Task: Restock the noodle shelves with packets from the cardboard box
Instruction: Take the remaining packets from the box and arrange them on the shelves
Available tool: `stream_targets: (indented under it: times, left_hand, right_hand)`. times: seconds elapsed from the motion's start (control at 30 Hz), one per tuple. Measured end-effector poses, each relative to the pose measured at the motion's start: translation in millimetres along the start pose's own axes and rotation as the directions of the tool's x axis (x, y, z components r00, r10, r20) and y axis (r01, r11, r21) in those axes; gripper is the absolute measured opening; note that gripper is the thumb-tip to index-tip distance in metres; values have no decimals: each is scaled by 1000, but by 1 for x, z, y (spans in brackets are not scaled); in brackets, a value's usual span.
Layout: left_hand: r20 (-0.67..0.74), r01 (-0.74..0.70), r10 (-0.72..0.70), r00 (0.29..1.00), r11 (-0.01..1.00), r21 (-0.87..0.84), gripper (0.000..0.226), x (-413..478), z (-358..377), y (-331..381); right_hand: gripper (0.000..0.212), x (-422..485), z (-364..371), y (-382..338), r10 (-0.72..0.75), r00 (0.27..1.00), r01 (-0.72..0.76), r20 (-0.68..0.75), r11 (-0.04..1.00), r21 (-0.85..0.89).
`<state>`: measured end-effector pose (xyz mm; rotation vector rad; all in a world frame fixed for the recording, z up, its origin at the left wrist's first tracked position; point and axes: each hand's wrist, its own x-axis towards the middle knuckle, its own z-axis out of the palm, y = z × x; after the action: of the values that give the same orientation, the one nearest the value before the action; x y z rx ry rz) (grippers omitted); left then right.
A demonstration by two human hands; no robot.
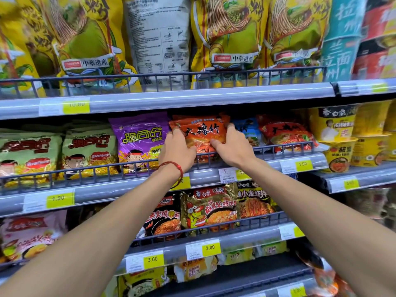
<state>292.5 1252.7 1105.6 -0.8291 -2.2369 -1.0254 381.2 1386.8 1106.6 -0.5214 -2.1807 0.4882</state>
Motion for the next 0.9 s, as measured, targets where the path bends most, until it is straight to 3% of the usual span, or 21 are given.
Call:
stream_targets:
  times: [0.17, 0.27, 0.37, 0.43, 0.57, 0.7, 0.9]
  left_hand:
    - [-33, 47, -47, 998, 999, 12, 40, -4, 0, 5]
    - [-55, 25, -26, 998, 1000, -19, 42, -6, -1, 4]
    - [-100, -39, 34, 994, 998, -50, 38, -13, -4, 3]
    - [-114, -86, 78, 990, 994, -73, 34, -19, -8, 2]
    - [-170, -187, 177, 970, 981, -48, 24, -29, -29, -11]
    - [-210, -240, 234, 949, 971, -4, 21, -35, -69, -42]
    - [-202, -103, 112, 973, 993, 52, 24, -31, -140, -121]
  right_hand:
    - [67, -5, 2, 4, -16, 1000, 16, 9, 1000, -25]
    - [54, -20, 3, 4, -40, 996, 36, -78, 998, -50]
    - [39, -40, 2, -3, -173, 959, 161, -227, 985, -69]
    - [32, -52, 4, -13, -294, 922, 287, -253, 956, -65]
    - [20, -64, 16, -41, -381, 898, 390, -222, 921, -4]
    - [22, -64, 37, -76, -375, 906, 402, -195, 907, 125]
    - [24, -72, 74, -148, -417, 900, 435, -127, 870, 231]
